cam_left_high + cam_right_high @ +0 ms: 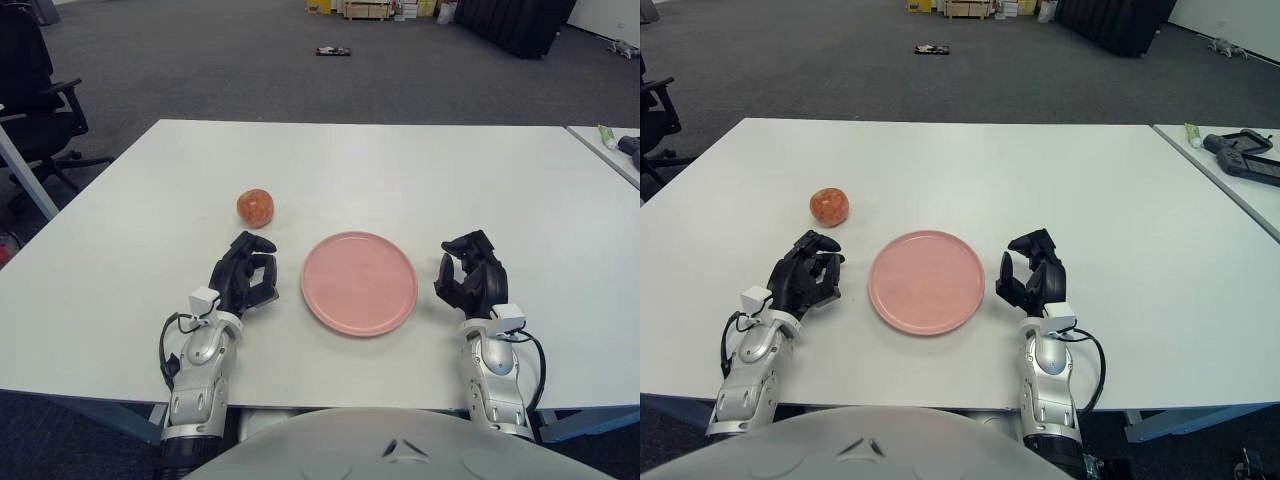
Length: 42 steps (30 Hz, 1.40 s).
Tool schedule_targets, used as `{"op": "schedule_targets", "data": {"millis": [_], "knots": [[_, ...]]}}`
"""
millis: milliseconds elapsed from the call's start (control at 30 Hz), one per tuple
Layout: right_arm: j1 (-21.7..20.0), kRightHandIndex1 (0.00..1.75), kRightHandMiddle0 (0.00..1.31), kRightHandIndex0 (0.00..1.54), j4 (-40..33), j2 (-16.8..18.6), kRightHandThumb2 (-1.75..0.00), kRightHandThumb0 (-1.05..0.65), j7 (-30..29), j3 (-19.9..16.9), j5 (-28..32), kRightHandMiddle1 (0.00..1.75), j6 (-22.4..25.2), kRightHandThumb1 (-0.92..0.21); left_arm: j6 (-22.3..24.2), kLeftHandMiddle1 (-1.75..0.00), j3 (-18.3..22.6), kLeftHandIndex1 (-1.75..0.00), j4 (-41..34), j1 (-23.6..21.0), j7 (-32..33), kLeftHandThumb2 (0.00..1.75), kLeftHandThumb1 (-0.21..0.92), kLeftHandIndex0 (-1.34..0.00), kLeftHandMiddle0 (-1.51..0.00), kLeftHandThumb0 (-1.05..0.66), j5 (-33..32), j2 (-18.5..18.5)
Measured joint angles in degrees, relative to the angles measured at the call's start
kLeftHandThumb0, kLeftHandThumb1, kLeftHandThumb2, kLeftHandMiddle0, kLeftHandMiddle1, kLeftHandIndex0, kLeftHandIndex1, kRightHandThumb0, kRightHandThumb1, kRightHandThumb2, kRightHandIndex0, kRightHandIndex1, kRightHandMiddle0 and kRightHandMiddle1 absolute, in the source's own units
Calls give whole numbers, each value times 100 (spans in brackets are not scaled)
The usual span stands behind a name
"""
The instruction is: Put the apple into the plate.
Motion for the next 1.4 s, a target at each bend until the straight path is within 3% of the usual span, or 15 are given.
{"op": "schedule_targets", "data": {"millis": [567, 733, 800, 867, 1000, 1067, 1133, 1200, 1267, 1400], "knots": [[11, 139, 43, 63, -1, 0, -104, -41, -23, -19, -2, 175, -6, -54, -447, -175, -5, -175, 333, -66, 6, 131, 33, -60, -128, -48, 109, -21], [21, 139, 43, 63, 0, 0, -103, -41, -29, -25, -9, 175, -5, -55, -475, -175, -6, -175, 209, -312, 262, 129, 34, -59, -127, -47, 507, 1], [20, 139, 43, 64, 0, -1, -103, -41, -37, -30, -19, 175, -5, -55, -542, -175, -3, -175, 132, -496, 480, 123, 39, -55, -118, -46, 913, 68], [19, 139, 43, 64, 2, -2, -103, -41, -39, -36, -22, 175, -5, -55, -696, -175, 11, -175, 67, -746, 732, 112, 48, -48, -98, -43, 1376, 208], [9, 138, 42, 64, 30, -2, -103, -41, -35, -41, -17, 175, -5, -55, -1047, -175, 82, -175, -46, -1225, 1254, 84, 68, -34, -41, -39, 2316, 593], [3, 138, 42, 64, 69, -1, -102, -41, -29, -44, -13, 175, -13, -56, -1153, -169, 118, -175, -67, -1427, 1525, 74, 76, -29, -26, -38, 2828, 827], [-2, 138, 43, 63, 125, 0, -103, -41, -24, -46, -5, 175, -26, -55, -1217, -153, 134, -155, -35, -1596, 1736, 85, 65, -12, -10, -60, 3232, 1023], [-3, 139, 43, 63, 174, 1, -103, -41, -19, -54, 19, 175, -30, -55, -1266, -139, 141, -142, 144, -1853, 1886, 88, 58, -6, -5, -72, 3516, 1225], [-12, 139, 43, 62, 221, -4, -103, -41, -17, -68, 42, 175, -40, -55, -1271, -130, 155, -132, 380, -2157, 2002, 88, 56, -3, -3, -78, 3716, 1423], [-33, 139, 43, 61, 286, 4, -103, -41, 2, -59, 56, 175, -53, -55, -1210, -94, 126, -97, 810, -2761, 2107, 85, 48, -1, 0, -85, 3995, 1741]]}}
